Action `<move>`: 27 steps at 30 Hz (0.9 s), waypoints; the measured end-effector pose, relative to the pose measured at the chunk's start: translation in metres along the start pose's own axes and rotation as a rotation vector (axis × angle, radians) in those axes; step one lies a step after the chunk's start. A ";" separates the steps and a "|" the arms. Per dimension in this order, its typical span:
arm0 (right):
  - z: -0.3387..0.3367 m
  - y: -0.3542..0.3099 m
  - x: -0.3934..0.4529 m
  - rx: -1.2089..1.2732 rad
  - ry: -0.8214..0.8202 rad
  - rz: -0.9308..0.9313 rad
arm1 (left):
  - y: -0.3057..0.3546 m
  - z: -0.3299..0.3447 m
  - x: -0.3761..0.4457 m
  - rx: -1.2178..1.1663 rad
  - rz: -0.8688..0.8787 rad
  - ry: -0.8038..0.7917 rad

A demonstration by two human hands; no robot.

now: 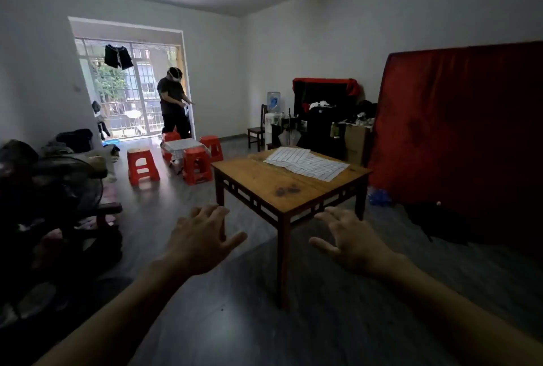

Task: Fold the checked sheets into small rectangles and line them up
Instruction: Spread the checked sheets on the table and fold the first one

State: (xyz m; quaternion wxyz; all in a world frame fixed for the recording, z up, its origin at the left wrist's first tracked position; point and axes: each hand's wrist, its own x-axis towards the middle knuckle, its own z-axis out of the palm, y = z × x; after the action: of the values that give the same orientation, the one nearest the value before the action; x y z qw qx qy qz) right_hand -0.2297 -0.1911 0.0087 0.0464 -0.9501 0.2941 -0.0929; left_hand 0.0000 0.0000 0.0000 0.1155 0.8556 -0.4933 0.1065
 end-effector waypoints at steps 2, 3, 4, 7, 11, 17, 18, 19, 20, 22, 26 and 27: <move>0.001 0.029 0.018 0.018 0.013 0.008 | 0.017 0.011 0.031 0.006 -0.005 0.003; 0.002 0.045 0.029 0.003 0.017 0.005 | 0.027 0.015 0.046 0.016 -0.004 0.008; -0.001 0.060 0.038 0.011 0.006 0.014 | 0.037 0.019 0.060 0.012 -0.001 0.007; -0.006 0.104 0.068 0.024 0.026 0.032 | 0.066 0.030 0.103 0.009 0.021 0.025; -0.012 0.149 0.099 0.056 0.045 0.055 | 0.093 0.043 0.158 0.001 0.060 0.029; 0.004 0.202 0.147 0.083 0.022 0.114 | 0.117 0.081 0.240 -0.030 0.109 -0.013; 0.008 0.210 0.156 0.091 0.014 0.129 | 0.121 0.088 0.253 -0.046 0.116 -0.024; 0.012 0.218 0.167 0.093 0.010 0.140 | 0.124 0.097 0.267 -0.064 0.123 -0.027; 0.014 0.225 0.176 0.091 0.001 0.155 | 0.126 0.104 0.280 -0.074 0.126 -0.030; 0.018 0.239 0.196 0.070 -0.001 0.180 | 0.128 0.120 0.307 -0.087 0.150 -0.030; 0.015 0.267 0.243 0.042 0.002 0.248 | 0.122 0.147 0.377 -0.106 0.229 -0.051; 0.013 0.275 0.257 0.031 0.009 0.260 | 0.121 0.152 0.398 -0.120 0.234 -0.055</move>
State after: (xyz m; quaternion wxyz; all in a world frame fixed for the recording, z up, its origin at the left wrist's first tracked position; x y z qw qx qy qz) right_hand -0.1702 -0.5626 -0.0052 0.0713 -0.9028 0.4134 -0.0949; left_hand 0.1004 -0.4310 -0.0160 0.1394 0.7864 -0.5981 0.0660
